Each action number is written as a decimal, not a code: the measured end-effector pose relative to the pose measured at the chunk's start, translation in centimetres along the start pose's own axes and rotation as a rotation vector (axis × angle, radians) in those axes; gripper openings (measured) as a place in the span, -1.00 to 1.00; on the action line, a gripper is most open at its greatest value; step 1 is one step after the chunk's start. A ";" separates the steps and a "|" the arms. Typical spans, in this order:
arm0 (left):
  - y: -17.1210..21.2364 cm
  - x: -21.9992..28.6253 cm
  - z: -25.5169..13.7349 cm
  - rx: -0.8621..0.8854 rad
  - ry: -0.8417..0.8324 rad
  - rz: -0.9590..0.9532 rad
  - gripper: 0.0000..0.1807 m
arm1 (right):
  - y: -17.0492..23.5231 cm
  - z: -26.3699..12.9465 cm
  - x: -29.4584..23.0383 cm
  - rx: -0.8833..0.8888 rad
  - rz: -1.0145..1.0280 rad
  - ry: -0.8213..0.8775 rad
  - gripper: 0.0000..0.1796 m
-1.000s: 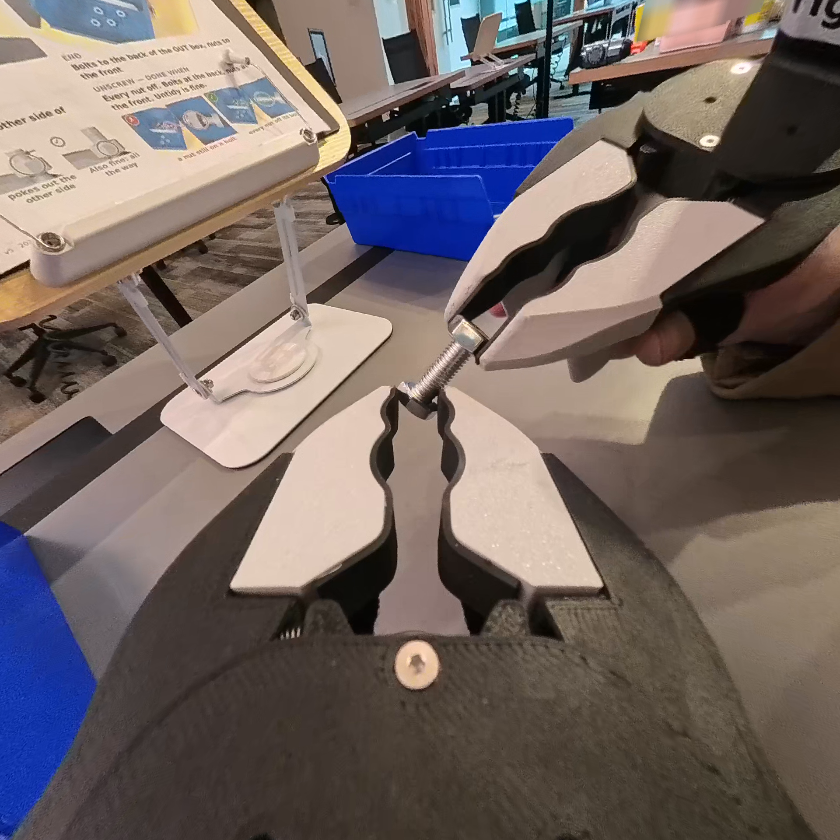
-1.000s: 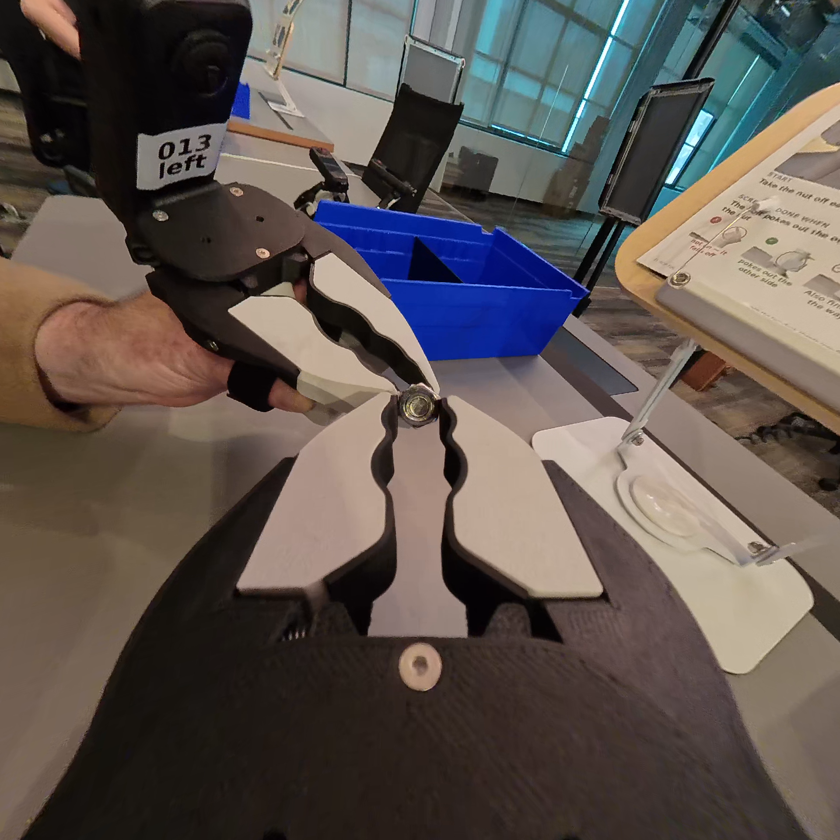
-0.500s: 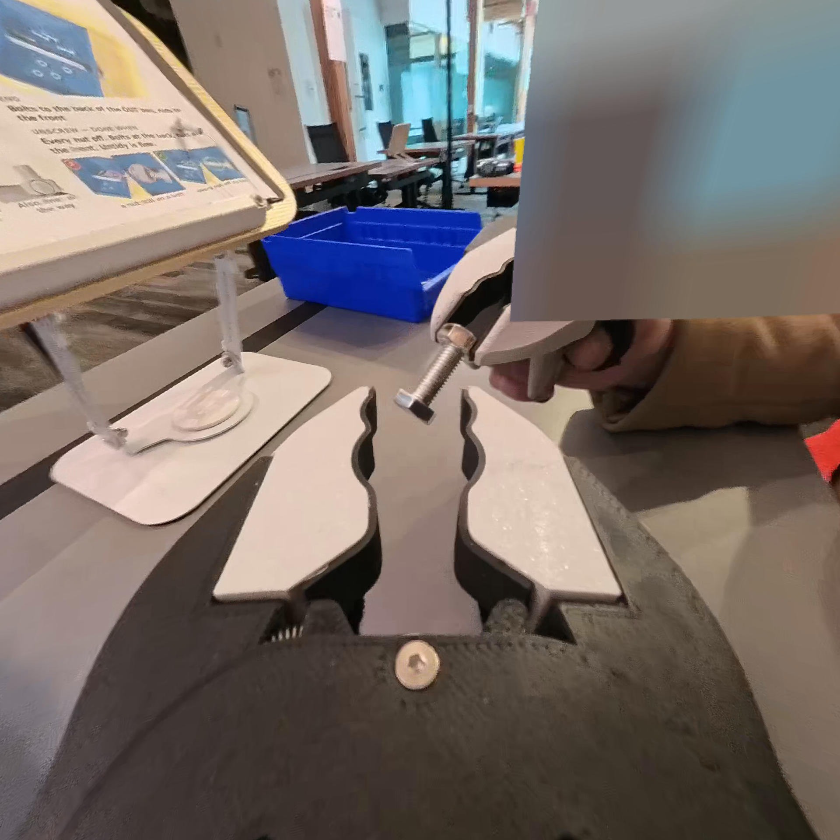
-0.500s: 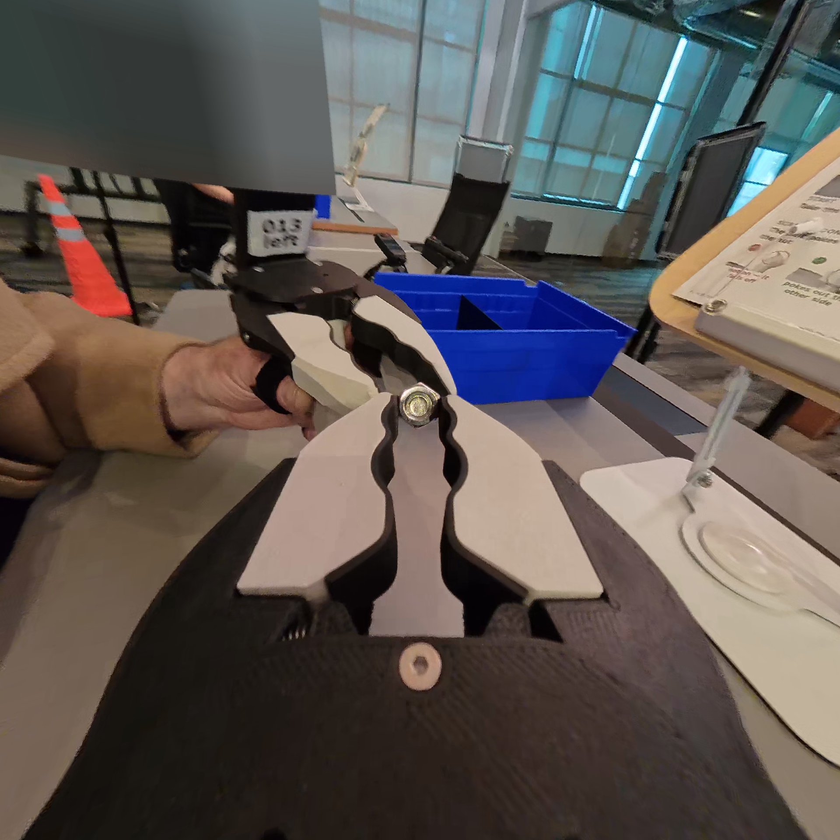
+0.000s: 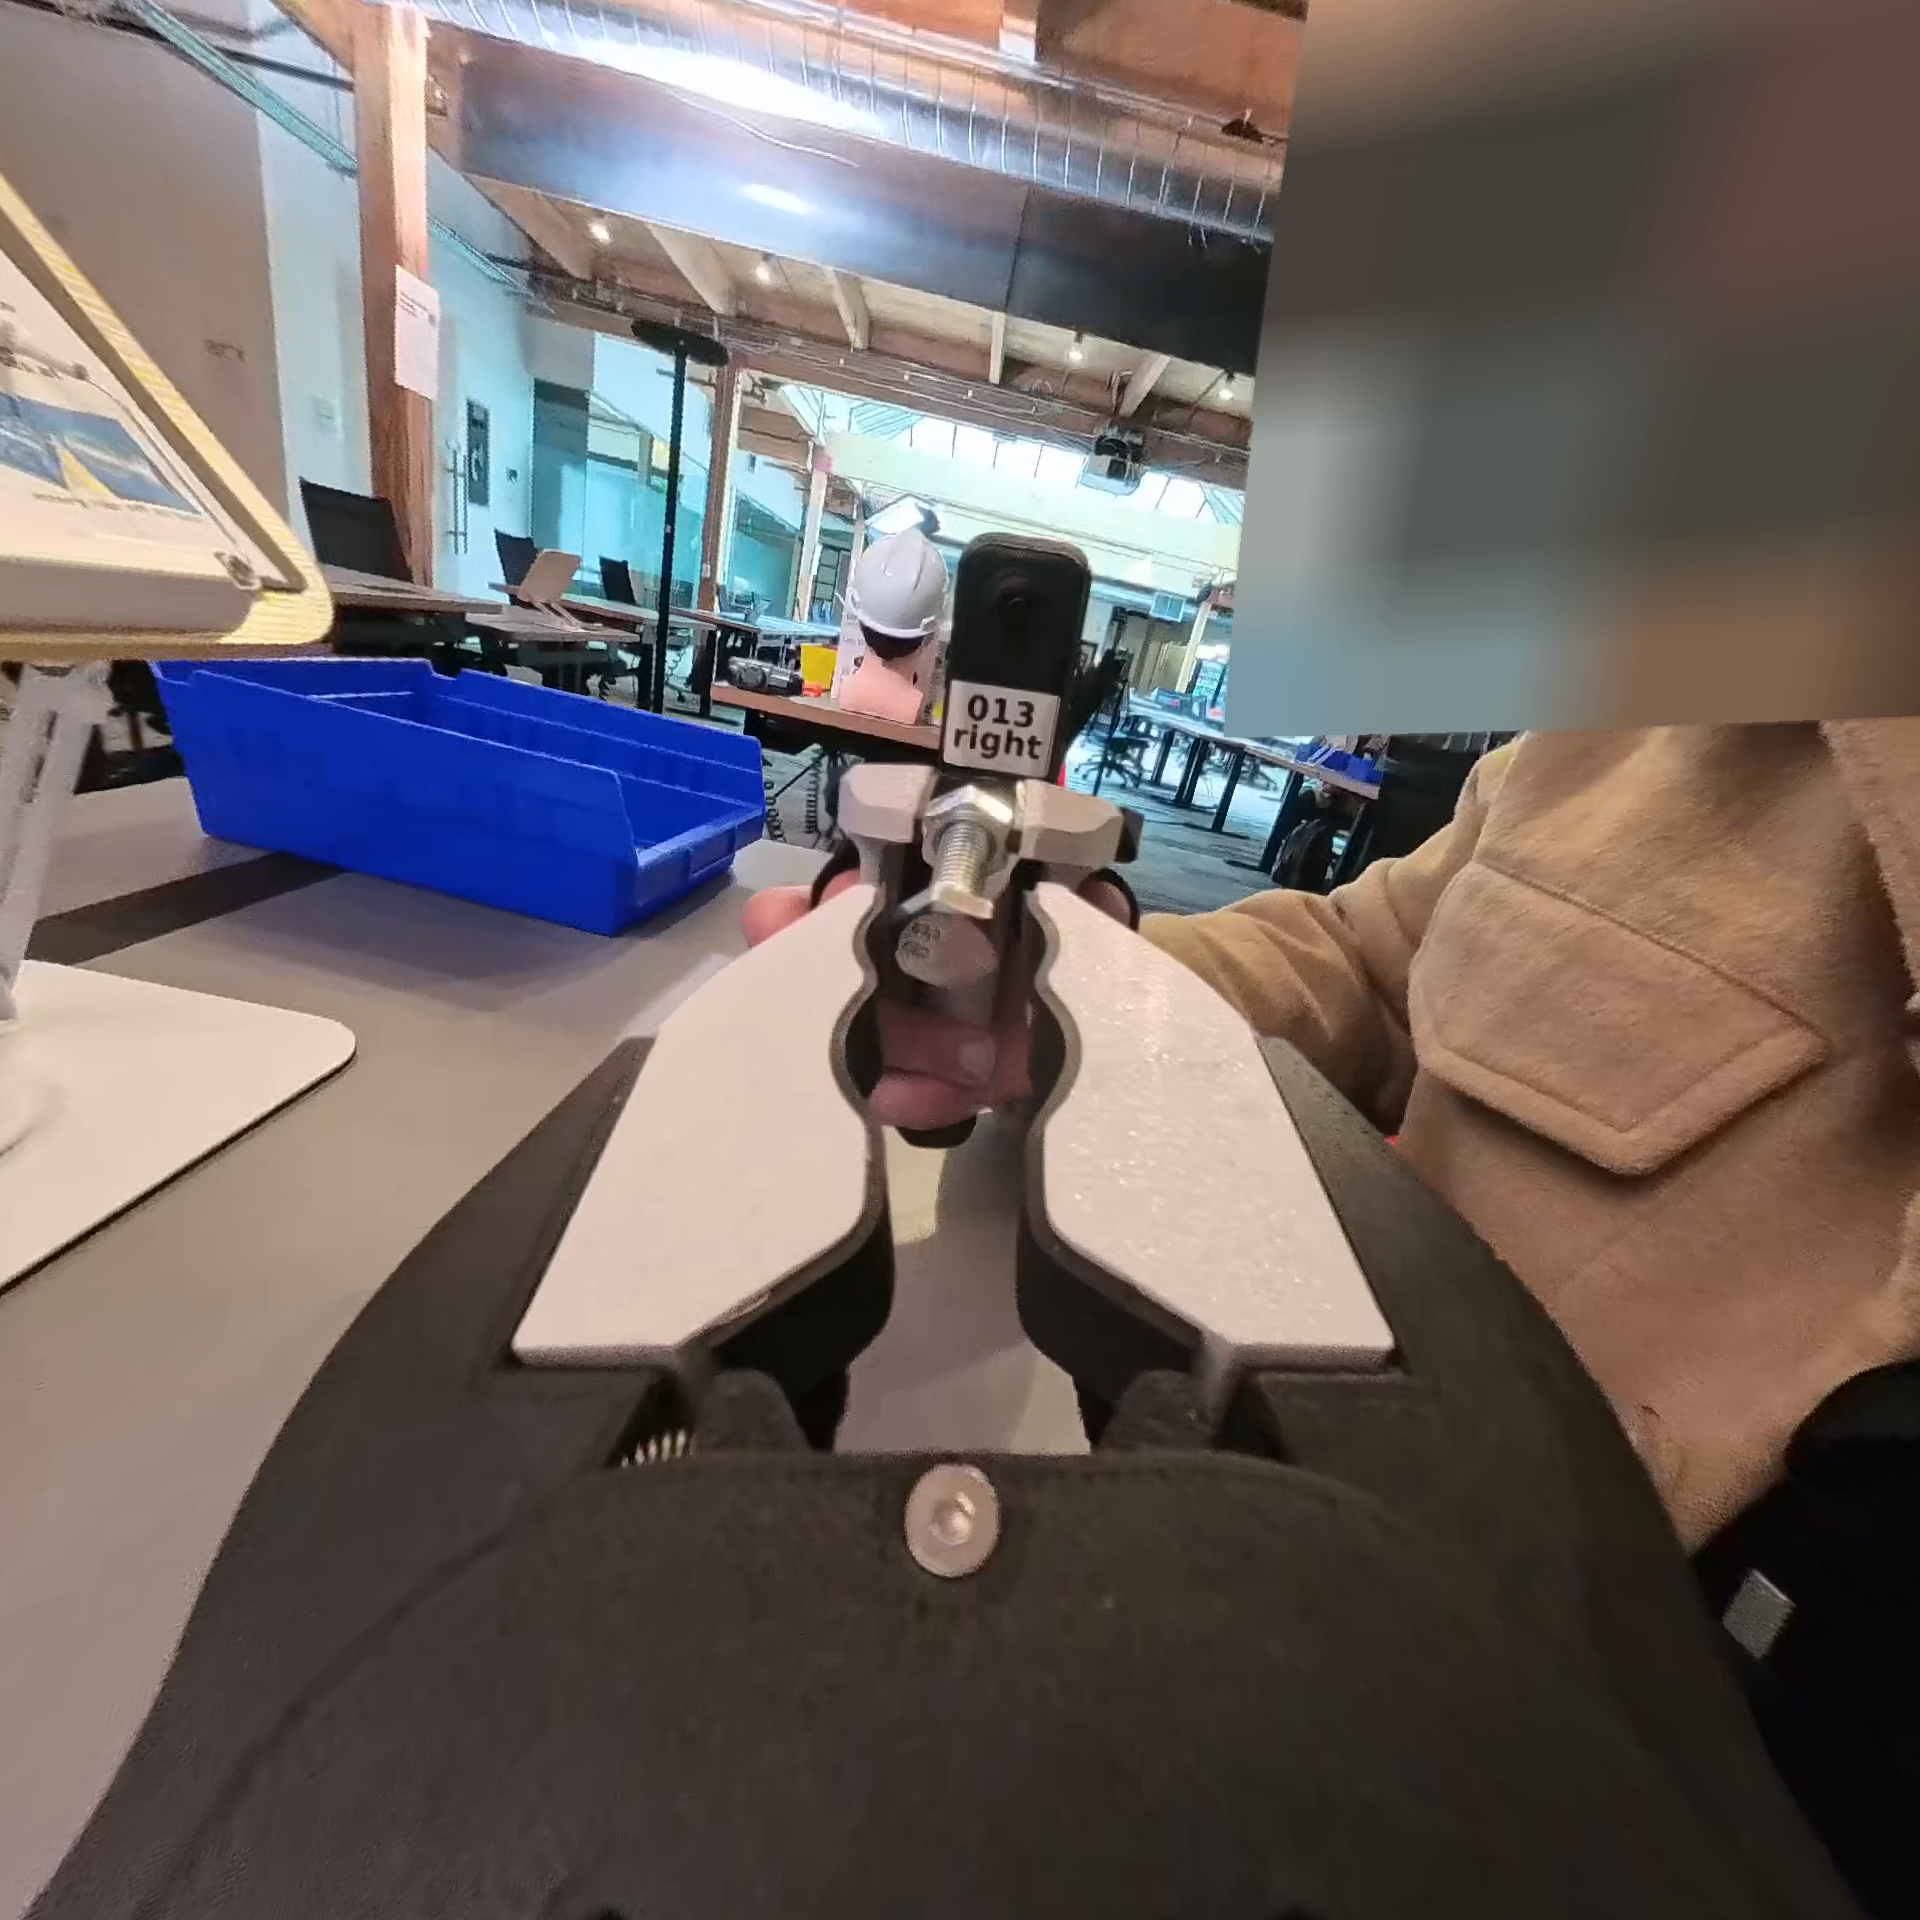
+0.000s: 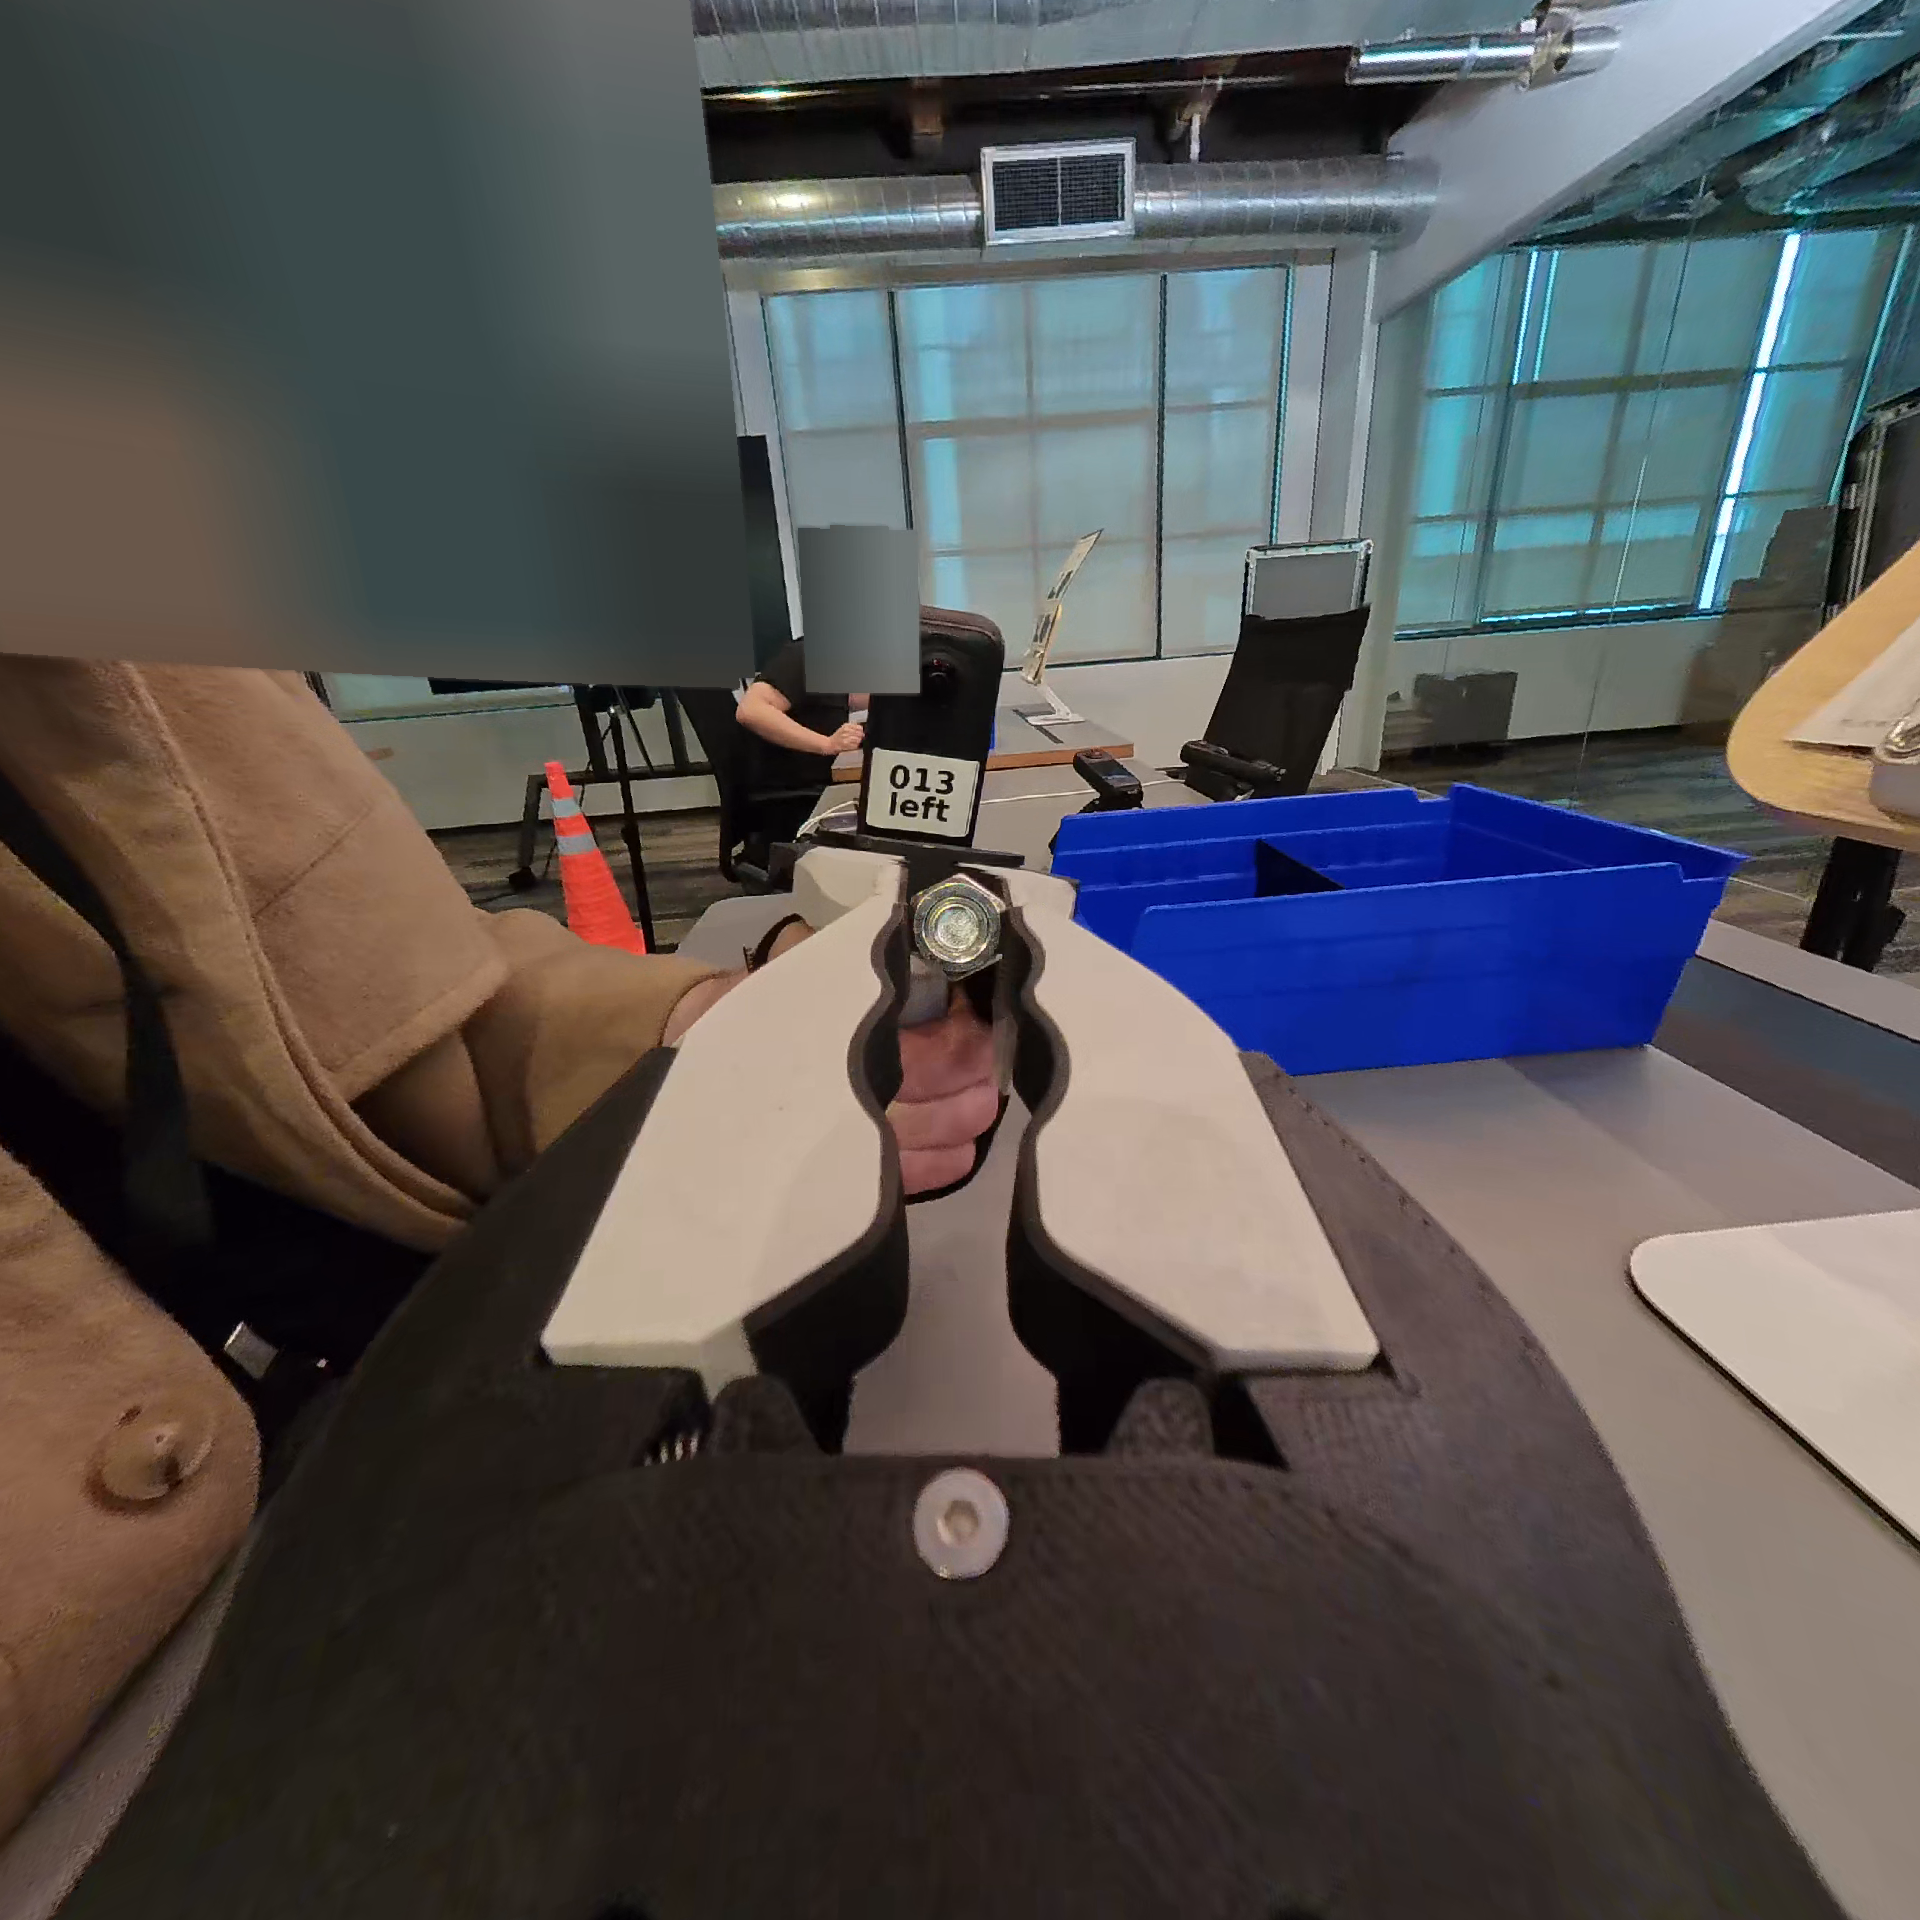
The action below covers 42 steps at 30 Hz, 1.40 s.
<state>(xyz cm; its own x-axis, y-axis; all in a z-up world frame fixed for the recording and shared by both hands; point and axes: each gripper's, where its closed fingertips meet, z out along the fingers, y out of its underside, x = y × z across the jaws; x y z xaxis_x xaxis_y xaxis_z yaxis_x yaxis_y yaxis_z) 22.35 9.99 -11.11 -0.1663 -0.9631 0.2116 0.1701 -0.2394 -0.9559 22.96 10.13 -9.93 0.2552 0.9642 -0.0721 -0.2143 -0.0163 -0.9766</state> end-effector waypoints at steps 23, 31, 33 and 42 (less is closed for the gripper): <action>0.0 0.1 -0.2 -0.028 -0.008 0.022 -0.81 | 0.4 0.4 -1.1 -0.060 -0.120 -0.011 -0.58; -0.5 0.3 -0.4 -0.011 -0.022 0.044 -0.81 | 1.1 0.4 -1.1 -0.114 -0.168 0.006 -0.64; -1.0 0.3 -0.6 0.013 -0.027 0.037 -0.81 | 3.0 0.3 -1.2 -0.237 -0.142 -0.040 -0.77; -0.8 0.1 -0.5 0.001 -0.025 0.033 -0.81 | 0.6 -0.1 -0.6 -0.134 -0.191 0.029 -0.58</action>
<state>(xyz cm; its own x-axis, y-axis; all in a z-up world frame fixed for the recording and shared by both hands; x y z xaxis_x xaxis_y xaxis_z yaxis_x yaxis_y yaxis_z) 21.72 10.10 -10.44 -0.1367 -0.9732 0.1851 0.1756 -0.2077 -0.9623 22.79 9.49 -10.51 0.3066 0.9451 0.1129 -0.0325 0.1290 -0.9911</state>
